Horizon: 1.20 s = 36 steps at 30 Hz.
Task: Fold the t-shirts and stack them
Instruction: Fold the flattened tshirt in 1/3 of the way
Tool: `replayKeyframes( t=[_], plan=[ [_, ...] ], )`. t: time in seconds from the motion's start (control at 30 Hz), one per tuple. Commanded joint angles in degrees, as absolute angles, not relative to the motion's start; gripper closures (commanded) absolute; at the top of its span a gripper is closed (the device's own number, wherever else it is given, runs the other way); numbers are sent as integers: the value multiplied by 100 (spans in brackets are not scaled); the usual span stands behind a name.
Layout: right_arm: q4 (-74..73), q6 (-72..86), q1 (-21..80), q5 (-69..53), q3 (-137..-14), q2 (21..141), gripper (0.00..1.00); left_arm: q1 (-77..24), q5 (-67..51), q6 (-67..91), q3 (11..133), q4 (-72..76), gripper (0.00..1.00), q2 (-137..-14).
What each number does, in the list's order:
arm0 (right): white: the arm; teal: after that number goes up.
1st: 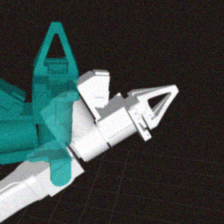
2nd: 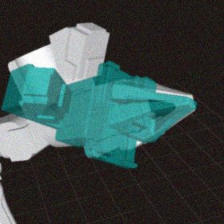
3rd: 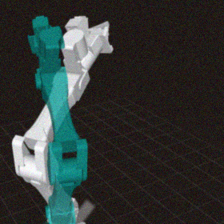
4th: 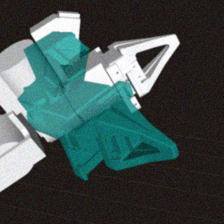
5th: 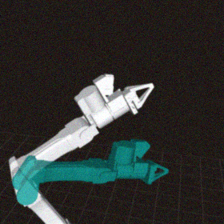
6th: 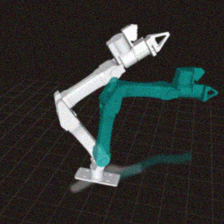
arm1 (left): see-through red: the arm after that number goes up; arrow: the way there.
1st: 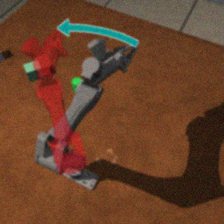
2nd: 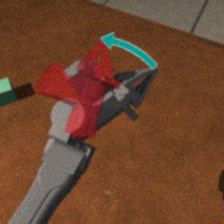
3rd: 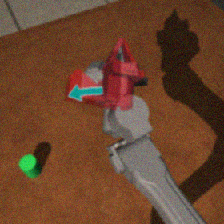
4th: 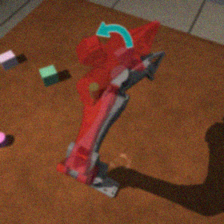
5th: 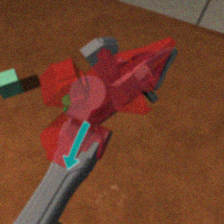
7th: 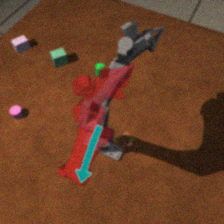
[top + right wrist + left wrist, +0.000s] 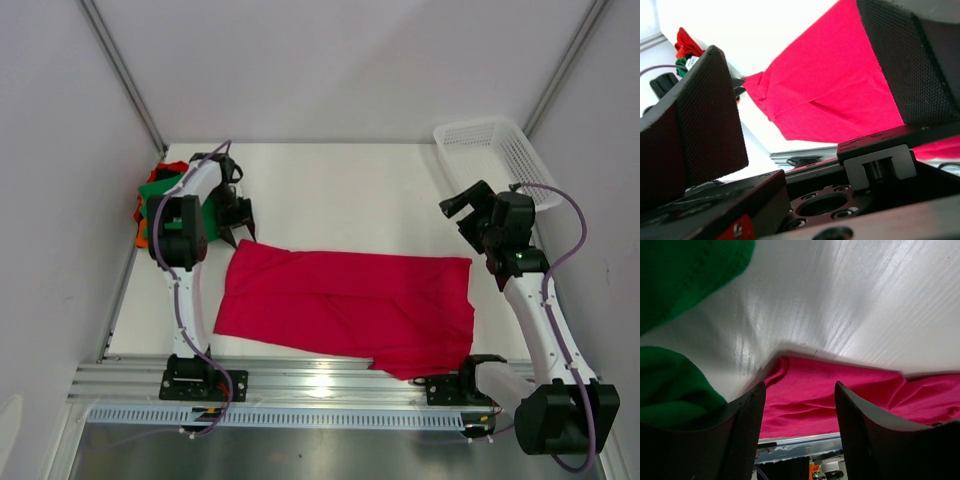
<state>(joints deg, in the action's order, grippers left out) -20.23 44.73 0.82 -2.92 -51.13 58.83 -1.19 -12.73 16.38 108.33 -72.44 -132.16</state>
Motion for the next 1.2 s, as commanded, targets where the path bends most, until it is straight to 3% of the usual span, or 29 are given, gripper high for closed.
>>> replayKeyframes(
  t=[0.0, 0.23, 0.57, 1.17],
  plan=[
    [-1609, 4105, 53, -308, -4984, 5783, 1, -79, -854, 1407, 10689, -7181, 39, -12701],
    [-1100, 4061, 62, -597, -4562, 5845, 1, -167, -150, 1161, 9389, -6339, 39, -11779],
    [-624, 4060, 53, -844, -4491, 6301, 1, -852, -35, 660, 8693, -5582, 39, -11233],
    [-703, 3815, 62, -967, -4834, 6688, 1, -1072, 606, 370, 8517, -5476, 40, -11830]
  ],
)
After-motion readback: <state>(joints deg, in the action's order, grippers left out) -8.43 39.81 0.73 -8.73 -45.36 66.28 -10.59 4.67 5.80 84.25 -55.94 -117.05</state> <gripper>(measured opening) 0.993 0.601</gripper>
